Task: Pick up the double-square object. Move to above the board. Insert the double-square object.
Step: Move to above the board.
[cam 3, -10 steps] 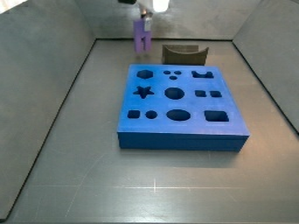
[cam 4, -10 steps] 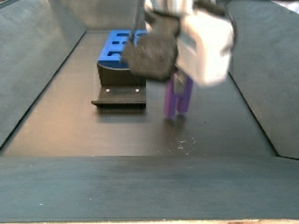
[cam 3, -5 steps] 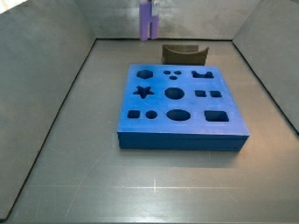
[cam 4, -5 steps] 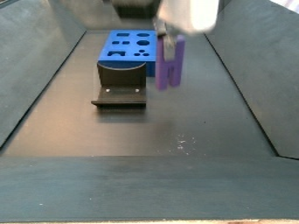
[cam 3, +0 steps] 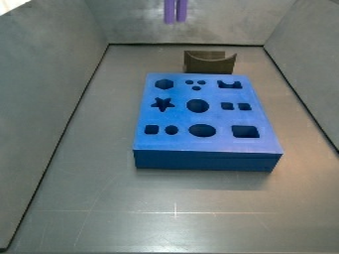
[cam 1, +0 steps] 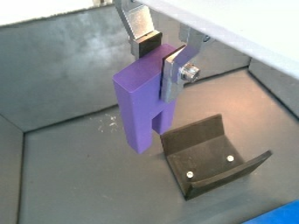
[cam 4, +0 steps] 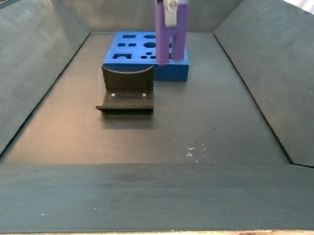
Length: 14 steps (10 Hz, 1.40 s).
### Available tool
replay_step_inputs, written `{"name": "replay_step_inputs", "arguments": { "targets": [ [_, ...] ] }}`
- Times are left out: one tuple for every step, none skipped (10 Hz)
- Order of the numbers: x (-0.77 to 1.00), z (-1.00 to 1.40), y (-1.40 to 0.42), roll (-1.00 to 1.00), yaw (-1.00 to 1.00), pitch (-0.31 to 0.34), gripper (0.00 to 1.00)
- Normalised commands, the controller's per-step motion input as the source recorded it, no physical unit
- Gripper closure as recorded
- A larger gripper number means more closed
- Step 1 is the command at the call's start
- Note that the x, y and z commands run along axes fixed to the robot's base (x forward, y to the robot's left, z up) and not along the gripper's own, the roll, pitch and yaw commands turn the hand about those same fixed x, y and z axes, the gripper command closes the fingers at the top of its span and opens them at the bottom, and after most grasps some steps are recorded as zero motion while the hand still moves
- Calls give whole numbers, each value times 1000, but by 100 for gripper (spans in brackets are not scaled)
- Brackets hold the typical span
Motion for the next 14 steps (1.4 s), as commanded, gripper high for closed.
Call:
{"name": "replay_step_inputs", "arguments": {
  "targets": [
    [51,501,-52,81,25,96,100],
    [38,332,-38,75,27,93,100],
    [-120,283,-1000,-19,1000,17,100],
    [-119,248,-1000,-17,1000,14,100],
    [-126,262,-1000,-13,1000,7,100],
    [-130,262,-1000,-18,1000,2,100],
    [-128,260,-1000,-9,1000,2,100],
    [-127,263,-1000,-4,1000,0,100],
    [-128,267,-1000,-7,1000,1,100],
    [-124,272,-1000,9,1000,2,100],
    [-119,280,-1000,15,1000,6,100],
    [-114,286,-1000,11,1000,9,100],
    [-110,297,-1000,37,1000,21,100],
    [-105,308,-1000,44,1000,28,100]
  ]
}}
